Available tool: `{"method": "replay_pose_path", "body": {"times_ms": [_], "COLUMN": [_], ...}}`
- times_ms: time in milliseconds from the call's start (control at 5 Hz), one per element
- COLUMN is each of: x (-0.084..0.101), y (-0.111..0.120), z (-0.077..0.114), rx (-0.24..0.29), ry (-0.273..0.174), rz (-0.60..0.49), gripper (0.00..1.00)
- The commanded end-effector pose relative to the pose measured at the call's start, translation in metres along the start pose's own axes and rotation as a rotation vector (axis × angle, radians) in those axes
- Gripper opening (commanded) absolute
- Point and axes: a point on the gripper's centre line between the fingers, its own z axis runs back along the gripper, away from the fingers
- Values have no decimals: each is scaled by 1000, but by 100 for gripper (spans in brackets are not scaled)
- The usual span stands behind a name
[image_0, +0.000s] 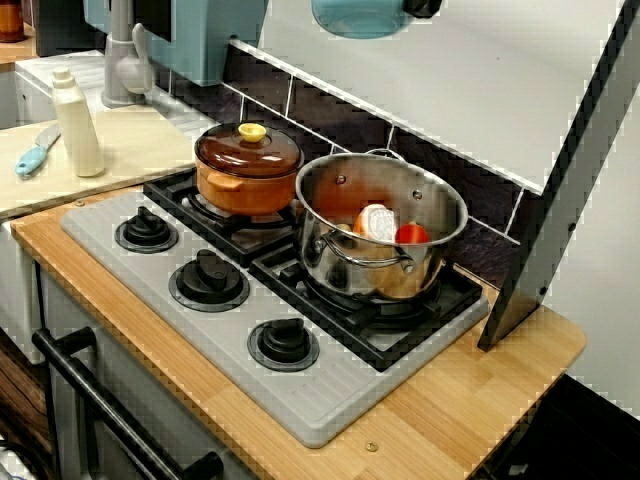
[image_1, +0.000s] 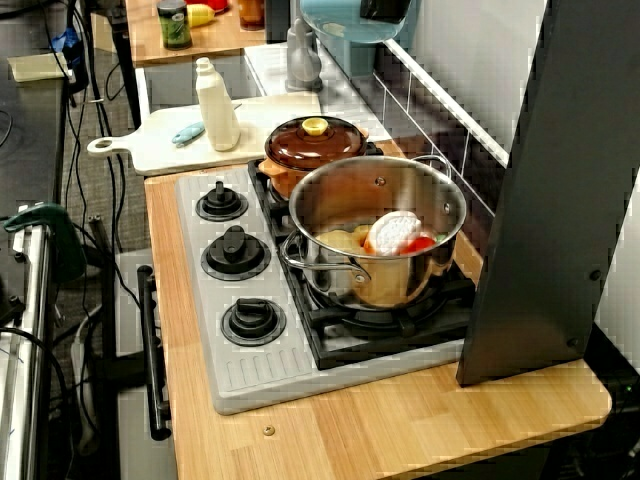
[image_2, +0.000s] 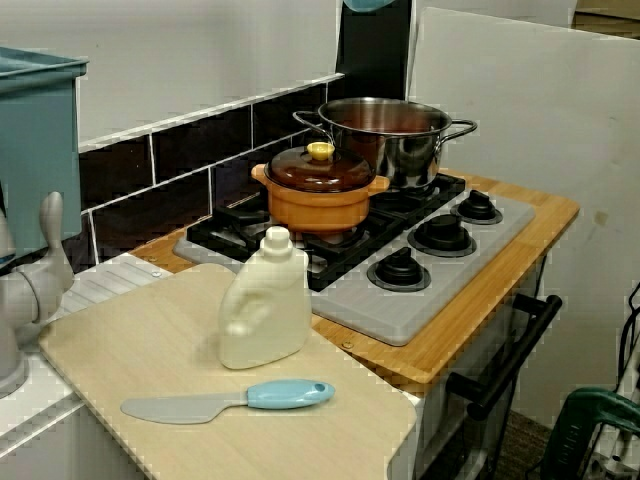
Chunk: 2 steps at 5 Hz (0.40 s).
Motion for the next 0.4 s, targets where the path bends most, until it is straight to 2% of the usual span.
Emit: {"method": "replay_pose_path", "body": {"times_ms": [0, 200], "x": [-12, -14], "y": [3, 4], "z": [29, 29], "rx": [-24, -23], "ry": [-81, -83], "rz": [-16, -18], "gripper": [0, 0]}}
